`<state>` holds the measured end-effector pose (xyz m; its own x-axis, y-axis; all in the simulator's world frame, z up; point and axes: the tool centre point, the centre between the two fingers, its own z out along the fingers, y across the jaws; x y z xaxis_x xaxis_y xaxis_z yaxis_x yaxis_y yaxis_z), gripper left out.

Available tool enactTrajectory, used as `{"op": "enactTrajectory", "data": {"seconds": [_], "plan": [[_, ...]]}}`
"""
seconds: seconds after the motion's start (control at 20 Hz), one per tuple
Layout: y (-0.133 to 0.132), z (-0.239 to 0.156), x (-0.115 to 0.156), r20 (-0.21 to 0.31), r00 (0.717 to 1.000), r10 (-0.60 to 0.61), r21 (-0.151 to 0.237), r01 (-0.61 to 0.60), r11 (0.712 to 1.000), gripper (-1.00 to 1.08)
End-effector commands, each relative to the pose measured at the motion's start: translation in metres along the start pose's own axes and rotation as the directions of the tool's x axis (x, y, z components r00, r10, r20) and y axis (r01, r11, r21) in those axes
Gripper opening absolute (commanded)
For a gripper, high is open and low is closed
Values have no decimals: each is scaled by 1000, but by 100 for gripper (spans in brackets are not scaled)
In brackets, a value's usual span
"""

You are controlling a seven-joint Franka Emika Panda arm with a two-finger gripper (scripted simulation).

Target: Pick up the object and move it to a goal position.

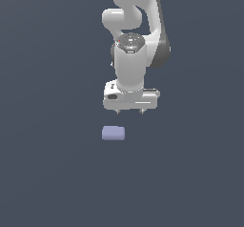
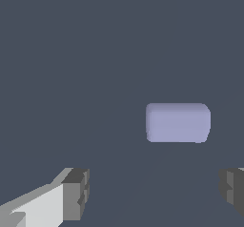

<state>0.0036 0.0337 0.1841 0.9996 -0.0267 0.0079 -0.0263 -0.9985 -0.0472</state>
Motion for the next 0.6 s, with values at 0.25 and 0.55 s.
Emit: {"op": "enactTrajectory", "data": {"seconds": [0.25, 0.55], "plan": [[1, 1, 0, 2, 1000, 19, 1, -19, 1000, 100], [4, 7, 1, 4, 996, 91, 3, -91, 996, 100]]}}
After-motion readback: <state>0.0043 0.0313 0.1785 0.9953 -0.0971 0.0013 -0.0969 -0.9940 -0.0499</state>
